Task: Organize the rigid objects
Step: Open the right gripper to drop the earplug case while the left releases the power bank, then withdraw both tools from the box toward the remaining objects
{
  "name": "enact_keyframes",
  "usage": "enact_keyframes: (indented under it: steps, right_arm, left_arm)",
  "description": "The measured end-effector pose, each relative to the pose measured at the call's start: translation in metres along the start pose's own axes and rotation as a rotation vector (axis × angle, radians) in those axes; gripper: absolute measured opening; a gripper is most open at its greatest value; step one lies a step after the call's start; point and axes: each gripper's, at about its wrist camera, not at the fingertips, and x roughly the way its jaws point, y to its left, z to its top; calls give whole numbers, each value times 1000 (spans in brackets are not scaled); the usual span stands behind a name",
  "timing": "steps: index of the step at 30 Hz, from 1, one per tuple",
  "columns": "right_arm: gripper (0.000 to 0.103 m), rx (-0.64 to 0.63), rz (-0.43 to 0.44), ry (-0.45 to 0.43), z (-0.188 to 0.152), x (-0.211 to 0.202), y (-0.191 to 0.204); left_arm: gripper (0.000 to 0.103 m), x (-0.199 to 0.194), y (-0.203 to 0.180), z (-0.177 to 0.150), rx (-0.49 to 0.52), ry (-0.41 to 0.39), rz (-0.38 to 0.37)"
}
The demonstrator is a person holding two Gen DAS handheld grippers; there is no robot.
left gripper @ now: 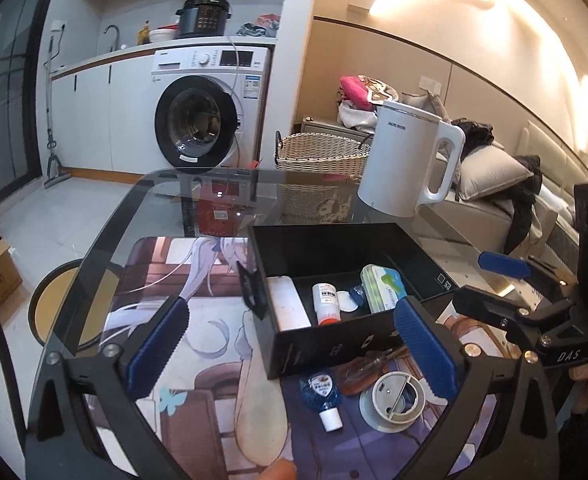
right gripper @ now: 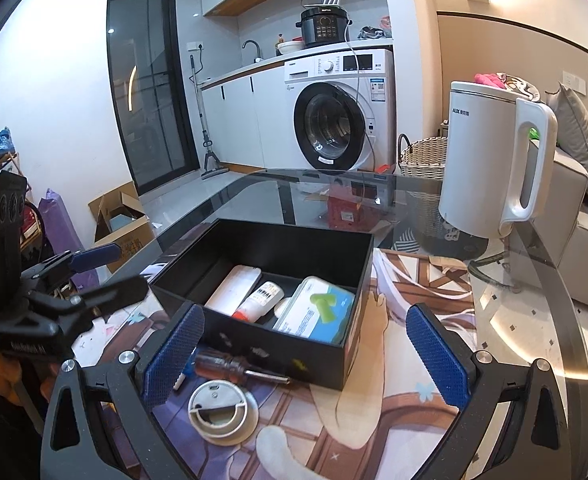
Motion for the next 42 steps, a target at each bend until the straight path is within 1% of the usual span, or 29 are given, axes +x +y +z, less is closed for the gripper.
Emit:
enact_keyframes:
  steps: [4, 7, 11, 13, 18, 23, 26, 29, 31, 36, 40, 42]
  right_arm:
    - [103, -18, 0, 12, -5, -2, 4]
    - [103, -32, 5, 23, -10, -3, 9]
    - [103, -43, 13, 40, -16, -3, 14]
    - [103, -41, 17, 55, -18, -2, 15]
    - [103, -57, 28, 102, -29, 1, 22]
    - [103, -63, 26, 142, -37, 3, 26]
    - [103, -65, 33, 163, -40, 4, 27]
    - [103, -61, 30, 189, -46, 7, 27]
    - [103, -68, 39, 209, -49, 9, 29]
    - [103, -83, 39, 226, -55, 12, 31]
    - [103, -82, 38, 251, -58, 17, 29]
    - [103, -79, 41, 262, -58, 18, 27]
  left_arm:
    - [103, -12, 8, -5, -9, -9, 33]
    - [103, -18, 11, -11, -12, -5, 40]
    - [103, -24, 10, -24, 13, -16, 60]
    - [103, -24, 11, -30, 17, -10, 71]
    - [103, -29, 7, -41, 25, -25, 101]
    - [103, -33, -5, -53, 34, 6, 73]
    - [103, -33, -10, -66, 43, 22, 93]
    - [103, -29, -10, -78, 21, 57, 98]
    - [103, -28, -9, -84, 10, 65, 103]
    - [103, -32, -11, -89, 19, 59, 117]
    - [103, -27, -9, -93, 31, 92, 140]
    - [103, -25, -8, -94, 33, 116, 136]
